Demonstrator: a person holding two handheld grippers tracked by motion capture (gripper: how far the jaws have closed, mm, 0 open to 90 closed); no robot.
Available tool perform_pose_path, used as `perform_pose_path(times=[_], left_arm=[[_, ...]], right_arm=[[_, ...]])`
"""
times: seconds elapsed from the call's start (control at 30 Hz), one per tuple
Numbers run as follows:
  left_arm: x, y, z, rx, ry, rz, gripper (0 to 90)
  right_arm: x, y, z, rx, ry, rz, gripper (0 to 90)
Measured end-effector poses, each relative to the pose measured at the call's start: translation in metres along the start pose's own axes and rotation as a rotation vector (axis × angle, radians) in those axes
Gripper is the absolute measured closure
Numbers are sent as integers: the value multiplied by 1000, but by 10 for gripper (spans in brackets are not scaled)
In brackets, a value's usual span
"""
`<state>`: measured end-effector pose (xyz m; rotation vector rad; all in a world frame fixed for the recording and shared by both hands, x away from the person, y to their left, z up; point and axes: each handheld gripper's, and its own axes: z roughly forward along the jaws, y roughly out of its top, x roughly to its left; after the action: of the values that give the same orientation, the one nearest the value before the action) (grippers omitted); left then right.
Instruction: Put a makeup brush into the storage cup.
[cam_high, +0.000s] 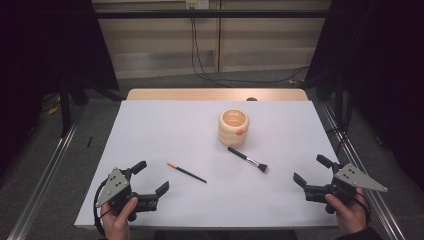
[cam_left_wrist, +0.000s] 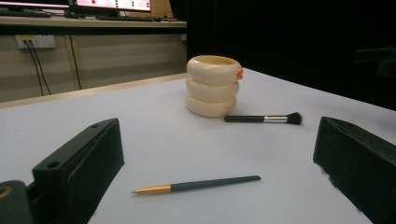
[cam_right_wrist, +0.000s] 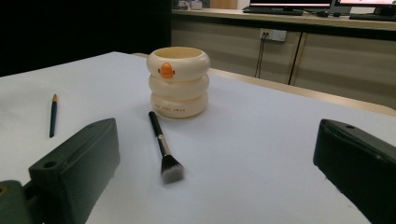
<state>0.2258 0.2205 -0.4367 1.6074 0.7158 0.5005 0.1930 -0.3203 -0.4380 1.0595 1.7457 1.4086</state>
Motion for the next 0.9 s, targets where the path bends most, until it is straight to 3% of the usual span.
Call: perform_pose_path(times=[0.13, 0.57, 0.8, 0.9], left_arm=[[1, 0, 1, 4, -8, -15, 16], [-3, 0, 1, 17, -27, 18, 12], [-5, 4, 1, 23, -40, -8, 12], [-6, 6, 3, 28, -57, -13, 13]], right_arm=[[-2, -1, 0, 0, 4, 14, 2], [0, -1, 2, 1, 41, 18, 0], [4, 1, 2, -5, 53, -4, 1], [4, 1, 1, 6, 64, 13, 0]])
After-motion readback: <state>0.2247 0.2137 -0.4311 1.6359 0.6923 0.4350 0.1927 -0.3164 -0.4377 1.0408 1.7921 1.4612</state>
